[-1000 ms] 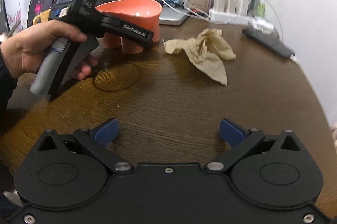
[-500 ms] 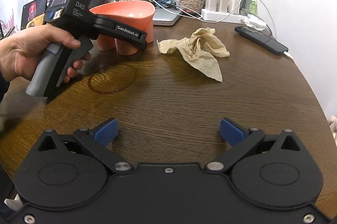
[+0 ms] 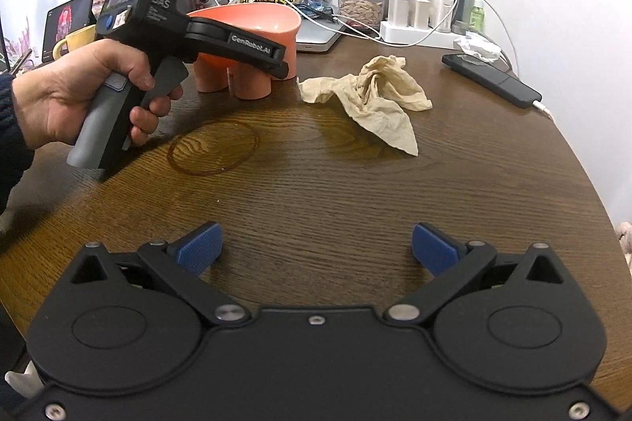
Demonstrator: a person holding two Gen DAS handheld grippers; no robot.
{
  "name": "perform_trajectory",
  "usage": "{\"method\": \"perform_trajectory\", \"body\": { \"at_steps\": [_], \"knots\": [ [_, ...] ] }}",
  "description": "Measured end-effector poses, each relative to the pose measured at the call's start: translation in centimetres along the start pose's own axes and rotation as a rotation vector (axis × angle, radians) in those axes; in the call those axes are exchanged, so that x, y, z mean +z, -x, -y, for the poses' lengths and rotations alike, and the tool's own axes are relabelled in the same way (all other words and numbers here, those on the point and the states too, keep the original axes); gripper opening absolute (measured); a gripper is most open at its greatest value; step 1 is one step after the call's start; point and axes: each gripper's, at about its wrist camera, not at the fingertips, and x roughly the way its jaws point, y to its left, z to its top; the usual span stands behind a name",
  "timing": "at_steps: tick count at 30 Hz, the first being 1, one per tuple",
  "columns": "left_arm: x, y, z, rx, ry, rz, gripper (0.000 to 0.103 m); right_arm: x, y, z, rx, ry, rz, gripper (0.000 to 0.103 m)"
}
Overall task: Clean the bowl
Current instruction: 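Lift the bowl with the left tool while the right tool grasps the beige cloth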
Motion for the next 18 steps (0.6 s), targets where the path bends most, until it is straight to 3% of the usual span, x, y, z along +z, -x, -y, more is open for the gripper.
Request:
{"method": "perform_trajectory", "body": {
  "at_steps": [7, 18],
  "knots": [
    [-0.2, 1.0, -0.1, 0.018, -0.015, 0.040, 0.098, 0.0, -0.1, 0.1, 0.006, 0.003, 0.002, 0.103],
    [-1.0, 6.0, 0.9, 0.082, -0.136, 0.161, 0.098, 0.0, -0.1, 0.1, 0.008, 0.002, 0.000, 0.103]
  ]
}}
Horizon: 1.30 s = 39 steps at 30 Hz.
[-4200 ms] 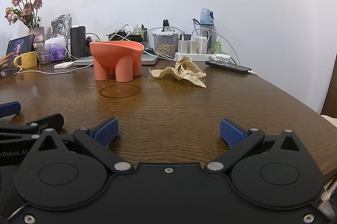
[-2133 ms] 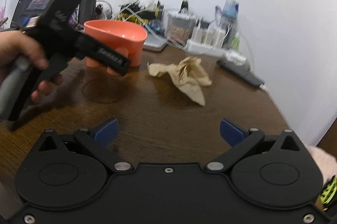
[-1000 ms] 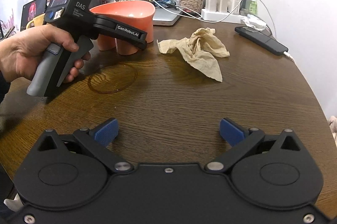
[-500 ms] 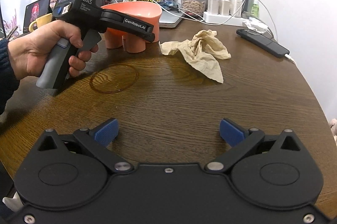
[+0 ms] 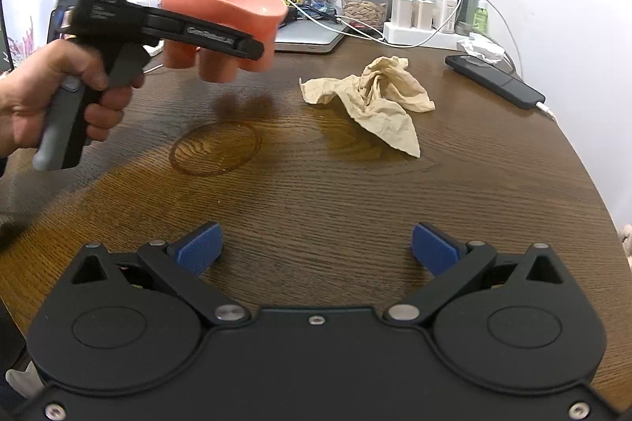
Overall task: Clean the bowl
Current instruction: 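Lift the bowl with the left tool while the right tool grasps the beige cloth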
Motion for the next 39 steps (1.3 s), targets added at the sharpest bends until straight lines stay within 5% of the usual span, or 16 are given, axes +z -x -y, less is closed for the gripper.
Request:
{"method": "perform_trajectory", "body": {
  "at_steps": [6, 11, 15, 24, 28, 29, 34, 39],
  "knots": [
    [-1.2, 3.2, 1.0, 0.093, -0.106, 0.131, 0.098, 0.1, 0.6, 0.5, 0.010, -0.079, 0.000, 0.103],
    [-1.9, 4.4, 0.8, 0.109, -0.092, 0.183, 0.098, -0.2, 2.0, 2.7, 0.142, -0.287, 0.109, 0.103],
    [-2.6, 4.8, 0.9, 0.131, -0.099, 0.216, 0.098, 0.1, 2.6, 3.5, 0.131, -0.324, 0.101, 0.103],
    [-3.8, 6.2, 1.3, 0.126, -0.194, 0.310, 0.098, 4.3, 2.7, 3.4, -0.039, 0.106, 0.119, 0.103],
    [-3.7, 6.5, 1.2, 0.159, -0.219, 0.320, 0.098, 6.7, 1.0, 3.0, -0.016, 0.217, 0.127, 0.103],
    [-4.0, 6.6, 1.6, 0.195, -0.289, 0.346, 0.098, 7.2, 0.5, 2.9, -0.010, 0.243, 0.130, 0.103],
    [-6.2, 6.9, 3.3, 0.244, -0.549, 0.435, 0.098, 9.4, -3.8, 3.1, 0.028, 0.278, 0.079, 0.102],
    [-7.9, 6.5, 4.0, 0.250, -0.663, 0.468, 0.098, 11.0, -7.6, 3.8, 0.051, 0.237, 0.050, 0.101]
  ]
}}
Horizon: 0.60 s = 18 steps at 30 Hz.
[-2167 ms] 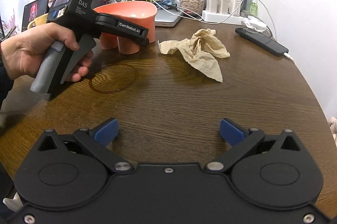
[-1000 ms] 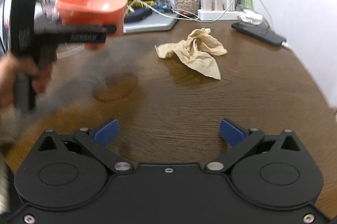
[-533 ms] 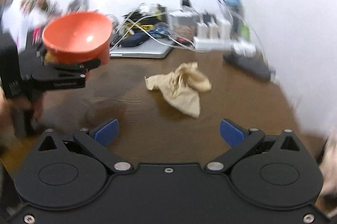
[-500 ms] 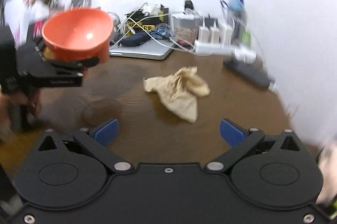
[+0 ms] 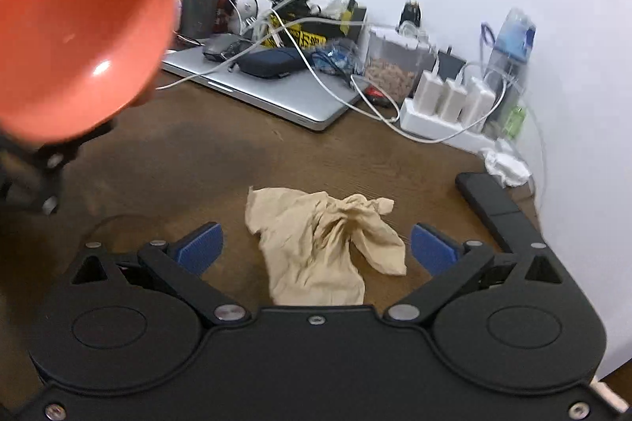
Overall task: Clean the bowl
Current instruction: 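Lift the bowl with the left tool while the right tool grasps the beige cloth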
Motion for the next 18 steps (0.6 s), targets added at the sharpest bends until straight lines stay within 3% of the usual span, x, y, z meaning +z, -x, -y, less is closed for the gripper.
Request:
{"method": "perform_trajectory", "body": {
  "at_steps": [5, 7, 11, 13, 18],
  "knots": [
    [-0.5, 0.1, 1.1, 0.011, -0.058, 0.021, 0.098, 0.4, -2.3, 1.4, 0.054, -0.096, -0.028, 0.088],
    [-0.7, 0.2, 1.7, 0.010, -0.090, 0.044, 0.098, 0.4, -3.4, 1.8, 0.074, -0.129, -0.061, 0.078],
    [-1.1, 0.4, 2.8, -0.020, -0.177, 0.104, 0.098, 0.1, -4.8, 2.0, 0.100, -0.151, -0.107, 0.052],
    [-1.3, 0.4, 3.3, -0.025, -0.211, 0.125, 0.098, 0.0, -5.0, 2.0, 0.098, -0.150, -0.113, 0.046],
    [-1.7, 0.0, 3.9, 0.004, -0.263, 0.175, 0.098, -0.3, -4.7, 2.1, 0.068, -0.134, -0.114, 0.012]
  ]
}}
